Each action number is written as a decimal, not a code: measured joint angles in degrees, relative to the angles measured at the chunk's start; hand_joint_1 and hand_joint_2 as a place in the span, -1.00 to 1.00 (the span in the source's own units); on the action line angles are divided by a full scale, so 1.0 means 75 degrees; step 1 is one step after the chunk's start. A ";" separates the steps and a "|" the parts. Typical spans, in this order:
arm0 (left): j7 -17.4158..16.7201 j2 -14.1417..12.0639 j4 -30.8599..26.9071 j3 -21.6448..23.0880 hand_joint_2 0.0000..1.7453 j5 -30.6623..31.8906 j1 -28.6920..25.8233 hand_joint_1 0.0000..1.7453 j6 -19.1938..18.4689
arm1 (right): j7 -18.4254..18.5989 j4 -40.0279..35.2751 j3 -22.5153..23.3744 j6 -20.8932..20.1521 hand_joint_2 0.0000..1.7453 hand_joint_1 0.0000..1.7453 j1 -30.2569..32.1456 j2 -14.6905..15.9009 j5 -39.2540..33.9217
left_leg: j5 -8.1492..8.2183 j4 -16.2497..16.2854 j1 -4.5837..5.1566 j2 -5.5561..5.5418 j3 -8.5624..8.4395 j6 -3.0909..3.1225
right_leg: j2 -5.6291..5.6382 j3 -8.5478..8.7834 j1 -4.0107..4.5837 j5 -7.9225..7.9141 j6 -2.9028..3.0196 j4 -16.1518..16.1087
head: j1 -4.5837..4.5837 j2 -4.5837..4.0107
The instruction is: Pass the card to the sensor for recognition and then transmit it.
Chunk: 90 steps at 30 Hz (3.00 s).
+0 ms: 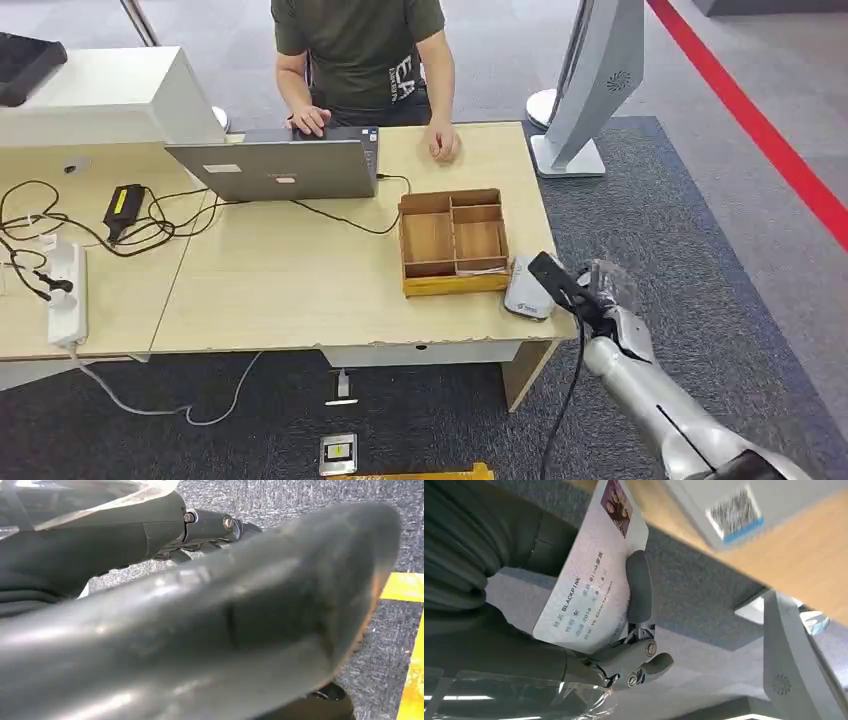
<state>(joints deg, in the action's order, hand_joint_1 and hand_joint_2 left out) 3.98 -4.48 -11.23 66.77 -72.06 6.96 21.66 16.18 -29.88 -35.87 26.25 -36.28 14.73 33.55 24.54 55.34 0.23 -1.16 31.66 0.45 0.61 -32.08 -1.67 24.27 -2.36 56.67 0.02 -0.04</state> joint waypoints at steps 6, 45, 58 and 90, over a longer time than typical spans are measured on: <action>0.0000 -0.0026 0.0003 0.0003 -1.00 0.0009 -0.0004 -1.00 -0.0026 | 0.0815 -0.0733 -0.0006 -0.0482 1.00 1.00 -0.0343 0.0395 0.0919 | -0.0002 0.0004 0.0002 -0.0001 0.0003 0.0002 | 0.0000 -0.0003 -0.0003 -0.0005 -0.0001 0.0000 | -0.0003 0.0000; 0.0000 0.0137 0.0003 -0.0140 -1.00 -0.0472 -0.0043 -1.00 0.0108 | 0.0676 -0.1218 -0.1151 -0.1323 1.00 1.00 -0.2734 -0.1507 0.1052 | -0.0009 0.0003 -0.0026 -0.0004 0.0009 -0.0010 | 0.0001 -0.0005 0.0021 -0.0006 0.0007 -0.0002 | -0.0003 0.0000; 0.0000 0.0134 0.0006 -0.0487 -1.00 -0.0752 -0.0088 -1.00 0.0396 | 0.1174 -0.0897 -0.1300 -0.1600 -1.00 -1.00 -0.2838 -0.1481 0.1896 | -0.0009 0.0003 -0.0027 -0.0004 0.0009 -0.0010 | 0.0001 -0.0006 0.0022 -0.0006 0.0008 -0.0002 | -0.0003 0.0000; 0.0000 0.0108 0.0029 -0.0822 -1.00 -0.0746 -0.0161 -1.00 0.0487 | 0.1760 -0.8065 0.0571 -0.5491 -1.00 -1.00 0.0131 0.1303 0.3030 | 0.0007 0.0010 -0.0027 -0.0003 -0.0002 -0.0010 | 0.0004 0.0000 0.0023 -0.0004 0.0008 -0.0016 | -0.0003 0.0000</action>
<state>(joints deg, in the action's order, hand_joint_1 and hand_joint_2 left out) 3.98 -3.67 -11.02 60.61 -77.66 5.76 25.31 29.38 -90.37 -31.58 -14.93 -35.30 24.51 56.27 24.59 55.41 0.03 -1.18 31.64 0.38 0.64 -32.08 -1.50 24.24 -2.30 56.55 0.00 -0.04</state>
